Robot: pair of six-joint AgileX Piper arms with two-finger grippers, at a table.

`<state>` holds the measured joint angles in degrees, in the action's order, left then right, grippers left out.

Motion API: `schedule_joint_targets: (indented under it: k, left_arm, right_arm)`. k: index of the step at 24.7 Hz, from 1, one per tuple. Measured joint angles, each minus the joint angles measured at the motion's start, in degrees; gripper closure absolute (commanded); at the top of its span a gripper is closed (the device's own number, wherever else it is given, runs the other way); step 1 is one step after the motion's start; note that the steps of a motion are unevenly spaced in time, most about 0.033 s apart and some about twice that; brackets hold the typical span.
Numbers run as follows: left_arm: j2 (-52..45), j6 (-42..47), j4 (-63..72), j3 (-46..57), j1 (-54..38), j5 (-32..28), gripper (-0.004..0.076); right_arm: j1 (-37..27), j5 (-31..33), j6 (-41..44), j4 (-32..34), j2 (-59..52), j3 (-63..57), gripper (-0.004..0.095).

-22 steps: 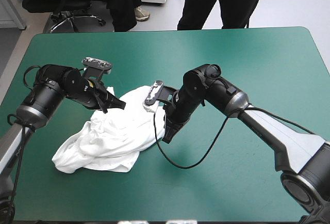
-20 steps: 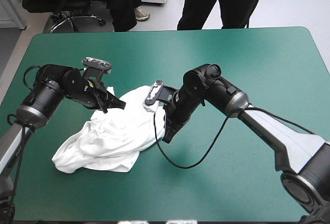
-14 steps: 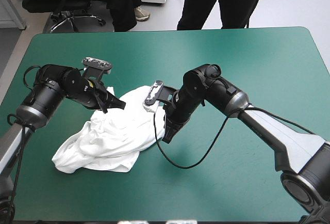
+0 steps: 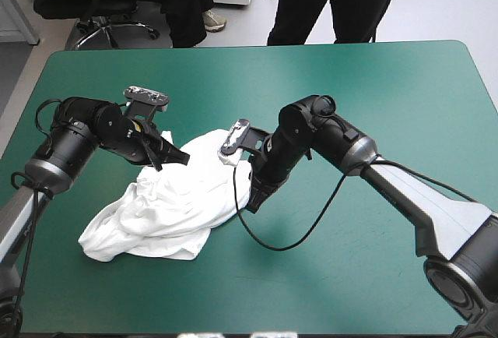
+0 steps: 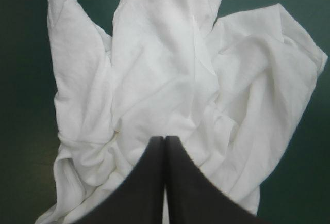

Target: Fold the cloth

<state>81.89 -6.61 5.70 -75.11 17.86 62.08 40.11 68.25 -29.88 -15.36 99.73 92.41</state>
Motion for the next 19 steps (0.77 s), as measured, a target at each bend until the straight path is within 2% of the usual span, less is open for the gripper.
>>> schedule_joint_targets:
  k: [4, 5, 14, 15, 17, 19]
  left_arm:
    - [0.0, 0.0, 0.0, 0.0, 0.0, 0.0, 0.0741]
    - [0.0, 0.0, 0.0, 0.0, 0.0, 0.0, 0.0741]
    - [0.0, 0.1, 0.1, 0.0, 0.0, 0.0, 0.0741]
    - [0.0, 0.1, 0.2, 0.0, 0.0, 0.0, 0.0741]
    - [0.0, 0.1, 0.3, 0.0, 0.0, 0.0, 0.0741]
    - [0.0, 0.1, 0.4, 0.0, 0.0, 0.0, 0.0741]
  right_arm:
    - [-6.6, -0.1, 0.5, -0.2, -0.9, 0.0, 0.0921]
    - [-11.2, -0.2, 0.6, 0.8, -2.0, 0.0, 0.0921]
    - [-37.4, -0.6, 0.6, 2.5, -11.1, 0.0, 0.0921]
    - [-43.2, -0.6, 0.5, 2.7, -13.7, 0.0, 0.0921]
    - [-50.2, -0.6, 0.5, 3.0, -17.4, 0.0, 0.0921]
    - [-53.3, -0.7, 0.6, 4.1, -20.4, 0.0, 0.0921]
